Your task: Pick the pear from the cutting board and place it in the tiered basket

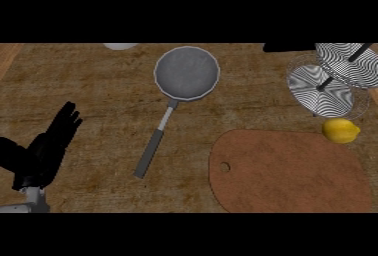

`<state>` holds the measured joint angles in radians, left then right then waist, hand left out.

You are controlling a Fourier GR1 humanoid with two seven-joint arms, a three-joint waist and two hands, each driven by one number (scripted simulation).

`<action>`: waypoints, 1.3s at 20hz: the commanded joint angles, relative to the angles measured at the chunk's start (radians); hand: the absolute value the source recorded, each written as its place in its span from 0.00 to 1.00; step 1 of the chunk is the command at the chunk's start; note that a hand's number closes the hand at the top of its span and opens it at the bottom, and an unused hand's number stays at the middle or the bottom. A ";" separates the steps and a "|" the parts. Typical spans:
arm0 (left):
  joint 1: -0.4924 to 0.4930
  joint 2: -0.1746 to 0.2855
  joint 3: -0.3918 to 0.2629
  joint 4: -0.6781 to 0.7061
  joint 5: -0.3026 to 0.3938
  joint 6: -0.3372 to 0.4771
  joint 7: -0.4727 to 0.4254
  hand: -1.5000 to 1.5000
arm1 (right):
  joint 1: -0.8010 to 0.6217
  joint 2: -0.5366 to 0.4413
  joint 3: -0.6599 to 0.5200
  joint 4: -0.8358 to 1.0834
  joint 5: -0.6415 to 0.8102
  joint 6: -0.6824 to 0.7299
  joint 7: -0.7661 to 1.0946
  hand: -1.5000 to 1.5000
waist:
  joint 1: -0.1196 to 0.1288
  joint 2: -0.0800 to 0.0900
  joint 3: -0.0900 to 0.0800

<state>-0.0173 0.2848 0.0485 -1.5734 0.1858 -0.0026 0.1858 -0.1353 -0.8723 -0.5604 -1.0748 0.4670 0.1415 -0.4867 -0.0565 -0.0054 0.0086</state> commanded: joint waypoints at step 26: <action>-0.062 -0.060 -0.013 0.028 -0.066 -0.039 0.005 0.50 | -0.443 -0.024 0.133 -0.022 -0.175 0.237 0.335 1.00 | 0.064 0.006 -0.009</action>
<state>-0.0790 0.2347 0.0300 -1.5615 0.1268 -0.0311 0.2163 -0.5243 -0.9329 -0.4691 -1.0785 0.2928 0.3806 -0.2270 0.0075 -0.0003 -0.0009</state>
